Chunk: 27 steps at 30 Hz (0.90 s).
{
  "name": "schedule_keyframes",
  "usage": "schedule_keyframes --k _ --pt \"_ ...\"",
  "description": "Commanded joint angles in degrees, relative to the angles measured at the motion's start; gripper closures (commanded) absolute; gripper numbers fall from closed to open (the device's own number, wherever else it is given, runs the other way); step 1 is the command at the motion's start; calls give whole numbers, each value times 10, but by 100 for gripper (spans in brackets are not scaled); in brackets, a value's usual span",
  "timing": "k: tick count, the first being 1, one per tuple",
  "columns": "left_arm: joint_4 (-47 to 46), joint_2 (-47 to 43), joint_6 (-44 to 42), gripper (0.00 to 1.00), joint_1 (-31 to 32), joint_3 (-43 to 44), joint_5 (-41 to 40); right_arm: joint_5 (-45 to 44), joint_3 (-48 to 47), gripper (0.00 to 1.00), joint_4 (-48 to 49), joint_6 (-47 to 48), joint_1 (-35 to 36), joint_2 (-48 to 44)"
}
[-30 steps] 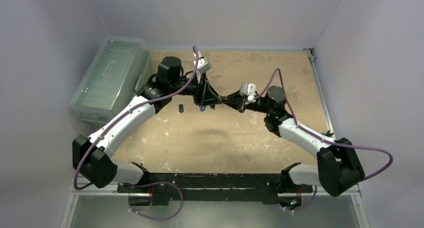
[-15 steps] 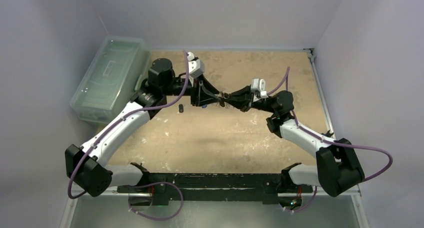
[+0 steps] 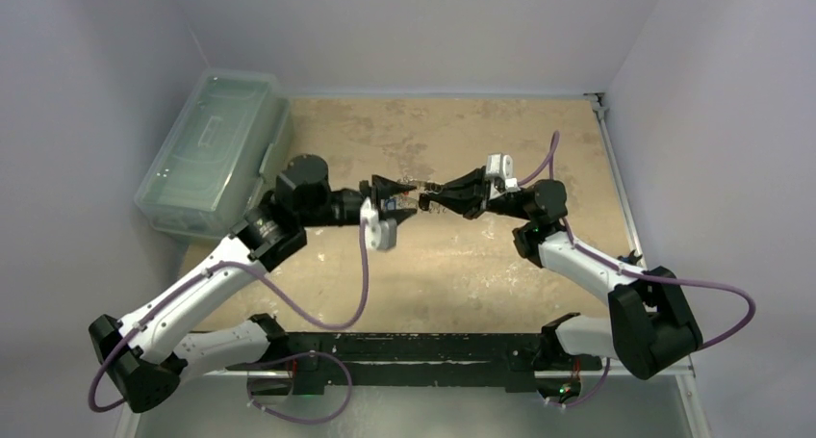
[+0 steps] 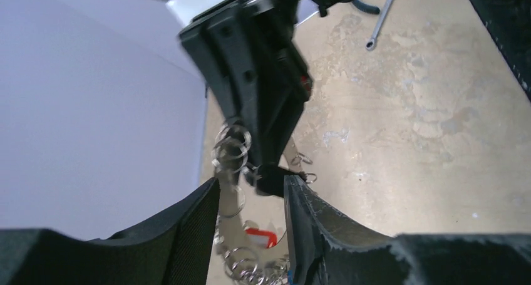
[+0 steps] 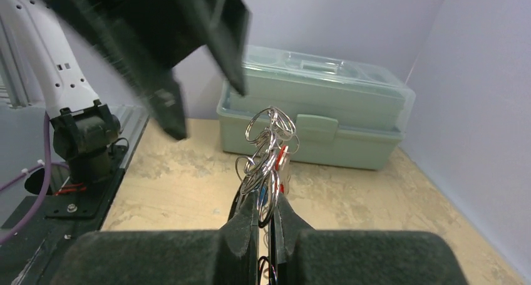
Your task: Remove the keys from the keyring
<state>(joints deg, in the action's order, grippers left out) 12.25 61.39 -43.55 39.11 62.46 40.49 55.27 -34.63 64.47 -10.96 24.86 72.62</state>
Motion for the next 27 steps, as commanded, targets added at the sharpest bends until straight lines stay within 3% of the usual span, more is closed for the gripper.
schedule_keyframes --k 1,6,11,14,27 --pt "-38 -39 -239 55 87 -54 -125 -2 2 100 44 -14 4 -17" --pt "-72 -40 -290 53 147 -78 -206 -23 5 100 24 -13 8 -16" --pt "-112 -36 -323 69 187 -105 -263 -39 7 100 20 -23 12 -14" --pt "-124 -21 -320 76 191 -97 -293 -42 8 100 21 -30 14 -14" --pt "-150 1 -338 79 192 -103 -364 -44 14 100 31 -29 20 -15"
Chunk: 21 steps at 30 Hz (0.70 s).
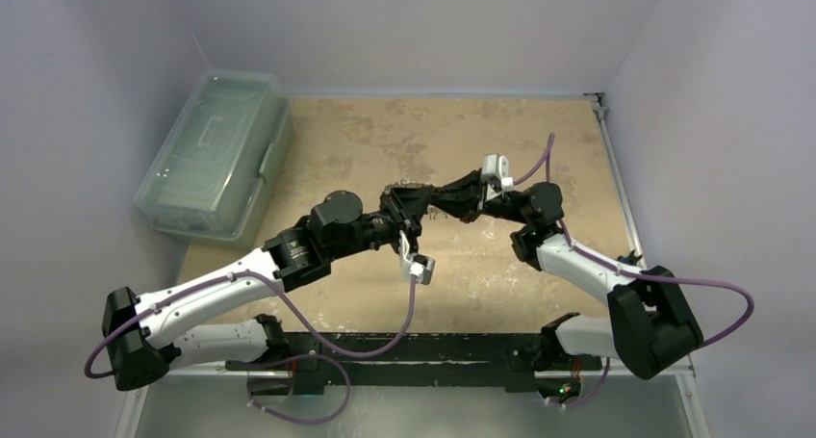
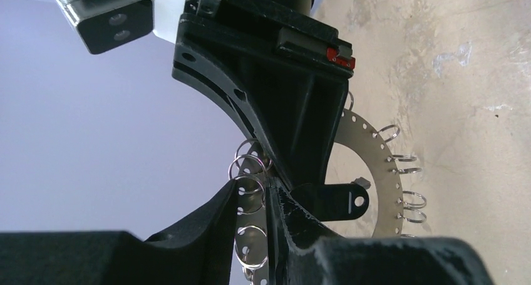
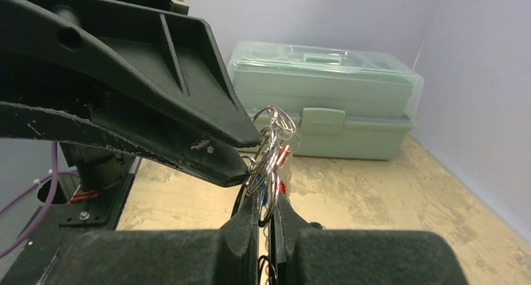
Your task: Remove the keys from the keyring
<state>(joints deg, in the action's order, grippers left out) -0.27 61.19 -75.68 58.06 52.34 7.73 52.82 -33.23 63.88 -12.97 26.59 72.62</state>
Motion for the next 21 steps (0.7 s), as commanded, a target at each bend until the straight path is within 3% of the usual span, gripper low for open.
schedule_keyframes --k 1,12,18,21 --pt "-24 4 -16 79 2 -3 -41 -19 0 100 38 -10 2 -16" --pt "-26 11 -27 79 2 -7 -91 -17 5 100 50 -8 3 -19" --pt "-39 22 -39 87 2 -7 -99 -16 6 100 48 -8 5 -20" --pt "-31 26 -32 99 2 1 -100 -16 8 100 46 -5 5 -20"
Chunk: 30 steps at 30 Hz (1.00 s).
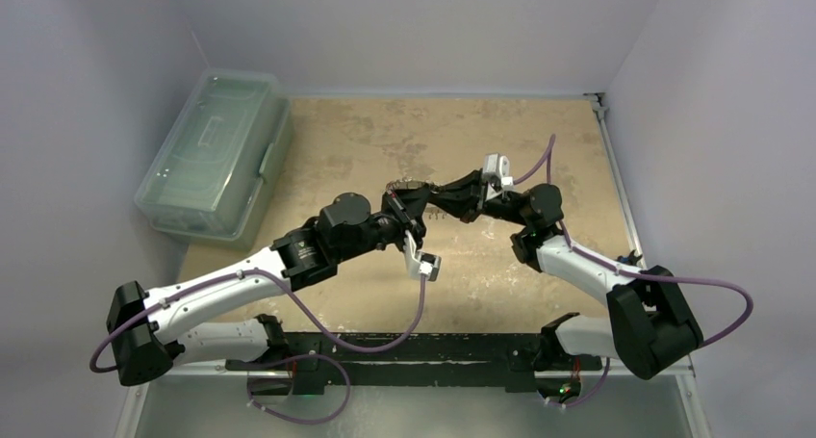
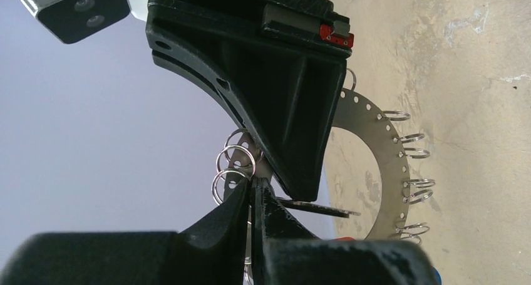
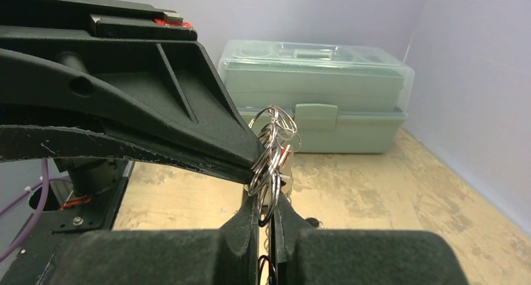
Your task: Remove the keys from the keyring
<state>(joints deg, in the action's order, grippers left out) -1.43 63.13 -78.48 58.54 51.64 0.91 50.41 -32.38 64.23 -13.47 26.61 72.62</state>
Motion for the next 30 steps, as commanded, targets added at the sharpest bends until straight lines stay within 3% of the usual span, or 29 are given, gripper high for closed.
schedule_keyframes --k 1,8,18,25,30 --pt "-17 6 -1 100 -3 10 -30 8 -1 100 42 1 5 -20" --pt "60 -13 104 100 -3 45 9 7 -15 100 18 18 -1 -22" --pt "147 -7 436 100 -9 106 60 11 -38 100 -25 79 -13 -27" --pt "161 18 710 100 -109 153 157 15 -46 100 -42 111 -16 -29" --pt "152 40 842 100 -157 175 230 6 -51 100 -58 131 -19 -31"
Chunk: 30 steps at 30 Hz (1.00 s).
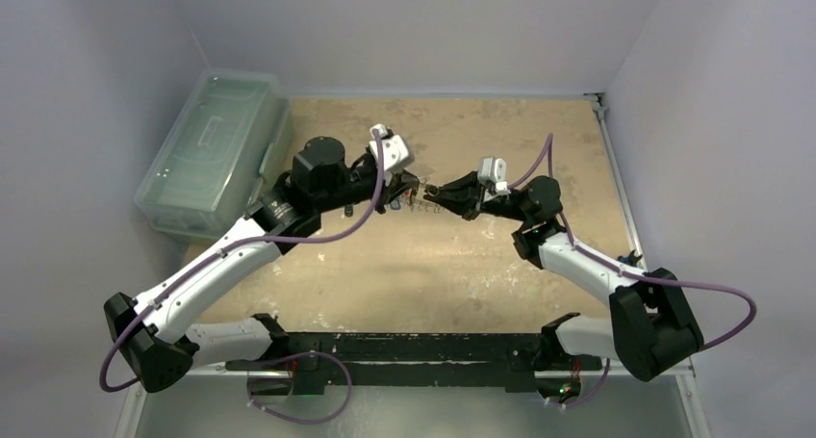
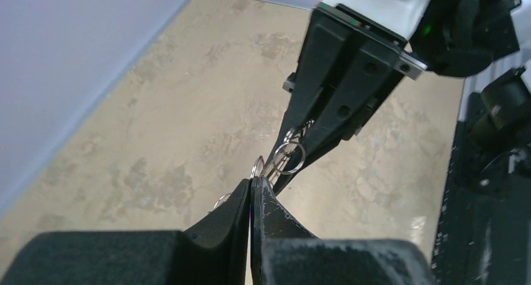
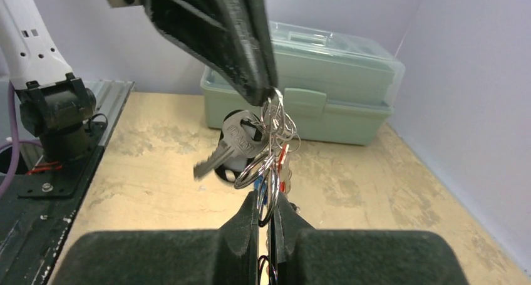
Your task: Remove the keys from the keyring
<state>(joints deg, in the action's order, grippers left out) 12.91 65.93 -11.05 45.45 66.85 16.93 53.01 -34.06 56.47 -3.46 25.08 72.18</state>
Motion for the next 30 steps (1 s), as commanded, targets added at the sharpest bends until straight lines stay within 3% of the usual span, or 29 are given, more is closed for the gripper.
schedule_keyframes --k 1,13,22,26,30 --pt "7 15 186 100 -29 23 81 -22 -37 100 12 52 -3 -27" --pt "22 50 284 100 -72 29 139 -58 -52 100 -89 196 -5 -34" --pt "36 76 335 100 -115 17 167 -18 -59 100 -164 305 -5 -36" --pt "34 85 319 100 -121 18 213 -14 -58 100 -192 328 -5 -35" --pt "-40 41 264 100 -123 4 233 -28 -46 100 -164 280 -5 -35"
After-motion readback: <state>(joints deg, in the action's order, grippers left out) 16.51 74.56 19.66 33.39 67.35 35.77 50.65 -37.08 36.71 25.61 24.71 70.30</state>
